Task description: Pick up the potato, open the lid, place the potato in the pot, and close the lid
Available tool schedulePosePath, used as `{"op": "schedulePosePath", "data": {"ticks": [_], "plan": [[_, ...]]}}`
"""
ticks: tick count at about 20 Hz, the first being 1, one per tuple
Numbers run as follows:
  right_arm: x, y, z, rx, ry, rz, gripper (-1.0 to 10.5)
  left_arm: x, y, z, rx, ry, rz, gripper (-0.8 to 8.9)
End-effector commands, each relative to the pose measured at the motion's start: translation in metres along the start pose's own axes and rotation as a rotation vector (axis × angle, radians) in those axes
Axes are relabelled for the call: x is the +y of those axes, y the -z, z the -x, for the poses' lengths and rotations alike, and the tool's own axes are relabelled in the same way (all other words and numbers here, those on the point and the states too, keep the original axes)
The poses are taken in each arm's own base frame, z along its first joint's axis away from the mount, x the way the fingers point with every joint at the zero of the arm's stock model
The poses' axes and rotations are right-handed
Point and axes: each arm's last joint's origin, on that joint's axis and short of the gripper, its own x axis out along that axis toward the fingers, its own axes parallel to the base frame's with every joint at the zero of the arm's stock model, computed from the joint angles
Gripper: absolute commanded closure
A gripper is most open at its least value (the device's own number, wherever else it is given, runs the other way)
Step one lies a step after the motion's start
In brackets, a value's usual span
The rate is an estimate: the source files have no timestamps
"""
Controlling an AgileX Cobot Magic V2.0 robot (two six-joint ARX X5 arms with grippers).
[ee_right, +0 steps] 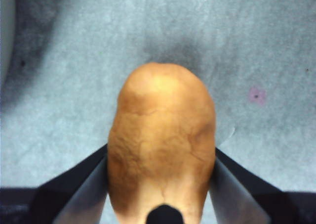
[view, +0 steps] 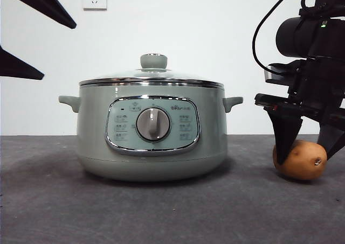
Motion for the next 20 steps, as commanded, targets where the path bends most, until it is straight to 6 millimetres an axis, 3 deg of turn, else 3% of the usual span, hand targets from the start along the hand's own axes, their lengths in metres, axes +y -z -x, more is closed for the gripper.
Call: {"op": "schedulePosePath", "data": {"ticks": [1, 9, 14, 20], "plan": [[-0.001, 0.003, 0.011, 0.012, 0.001, 0.037, 9.6, -0.008, -0.012, -0.002, 0.003, 0.007, -0.042, 0.92], [0.004, 0.042, 0.095, -0.04, -0.034, 0.118, 9.5, -0.051, -0.082, -0.026, 0.091, -0.21, -0.244, 0.92], [0.005, 0.074, 0.137, -0.089, -0.057, 0.124, 9.5, -0.067, -0.117, -0.069, 0.162, -0.242, -0.303, 0.92], [0.006, 0.1, 0.167, -0.173, -0.103, 0.139, 9.5, -0.07, -0.127, -0.125, 0.242, -0.29, -0.372, 0.92]]}}
